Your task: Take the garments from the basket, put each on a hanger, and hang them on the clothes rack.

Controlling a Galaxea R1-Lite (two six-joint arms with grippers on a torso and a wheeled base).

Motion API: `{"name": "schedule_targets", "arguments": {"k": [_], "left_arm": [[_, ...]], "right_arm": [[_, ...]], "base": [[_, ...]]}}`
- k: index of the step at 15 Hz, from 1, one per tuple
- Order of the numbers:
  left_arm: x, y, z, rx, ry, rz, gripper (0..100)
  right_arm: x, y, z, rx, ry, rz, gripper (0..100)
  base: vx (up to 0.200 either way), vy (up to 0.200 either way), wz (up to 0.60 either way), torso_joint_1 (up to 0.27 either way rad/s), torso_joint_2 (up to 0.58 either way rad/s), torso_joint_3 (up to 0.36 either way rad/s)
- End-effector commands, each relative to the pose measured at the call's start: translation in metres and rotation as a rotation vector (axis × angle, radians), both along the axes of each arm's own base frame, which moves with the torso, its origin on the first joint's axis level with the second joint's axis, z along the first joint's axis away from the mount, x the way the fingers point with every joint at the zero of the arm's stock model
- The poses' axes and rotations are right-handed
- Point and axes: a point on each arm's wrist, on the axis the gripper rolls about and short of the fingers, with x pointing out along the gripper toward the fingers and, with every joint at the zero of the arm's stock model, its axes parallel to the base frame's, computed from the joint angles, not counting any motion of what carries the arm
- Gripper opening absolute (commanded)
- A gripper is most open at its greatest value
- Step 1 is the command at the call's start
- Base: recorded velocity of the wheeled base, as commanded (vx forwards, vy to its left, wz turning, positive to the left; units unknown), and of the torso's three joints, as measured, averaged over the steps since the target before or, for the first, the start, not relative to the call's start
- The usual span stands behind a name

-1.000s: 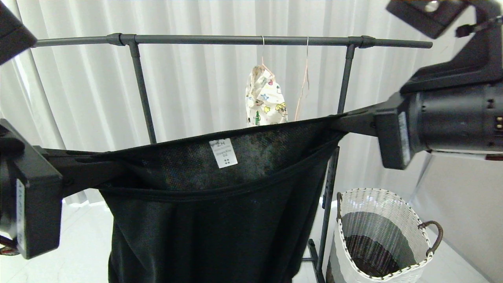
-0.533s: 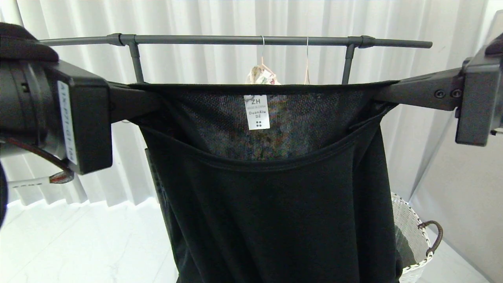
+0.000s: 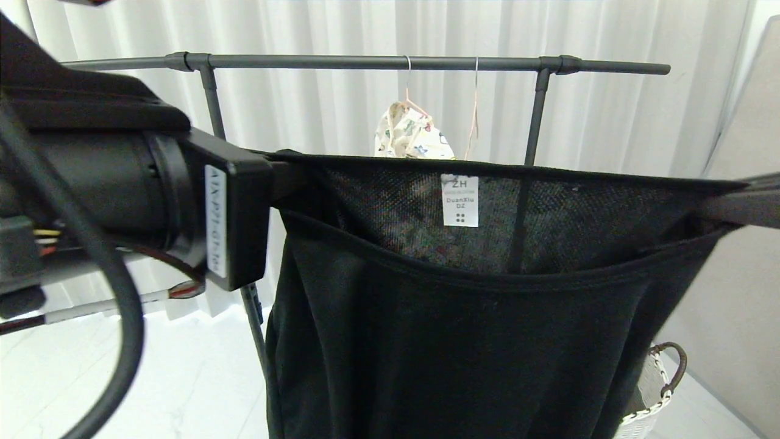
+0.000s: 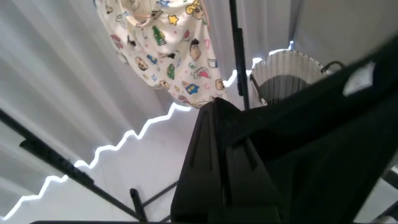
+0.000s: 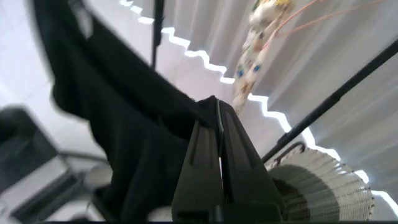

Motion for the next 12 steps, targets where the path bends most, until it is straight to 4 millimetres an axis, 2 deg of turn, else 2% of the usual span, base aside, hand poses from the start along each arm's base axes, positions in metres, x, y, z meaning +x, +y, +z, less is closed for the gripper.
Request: {"name": "schedule_targets", "arguments": {"k": [1, 4, 6, 8, 12], "left_arm": [[0.022, -0.034, -0.009, 0.020, -0.008, 0.053, 0], [0.035, -0.061, 0.004, -0.023, -0.034, 0.048, 0], [0.037, -0.063, 0.008, -0.034, -0.041, 0.046, 0], [0.036, -0.062, 0.008, -0.037, -0.039, 0.049, 0], [0.033, -0.057, 0.010, -0.045, -0.045, 0.048, 0]], "right_arm": [[-0.017, -0.020, 0.007, 0.053, -0.015, 0.075, 0], [-0.029, -0.006, -0.006, 0.005, 0.019, 0.230, 0], [-0.029, 0.008, -0.017, -0.034, 0.034, 0.259, 0], [-0.028, 0.016, -0.017, -0.010, 0.021, 0.269, 0], [-0.027, 0.015, -0.018, 0.000, 0.020, 0.263, 0]], "base": [[0.000, 0.000, 0.00, 0.000, 0.00, 0.000], [0.000, 0.000, 0.00, 0.000, 0.00, 0.000], [0.000, 0.000, 0.00, 0.000, 0.00, 0.000], [0.000, 0.000, 0.00, 0.000, 0.00, 0.000], [0.000, 0.000, 0.00, 0.000, 0.00, 0.000]]}}
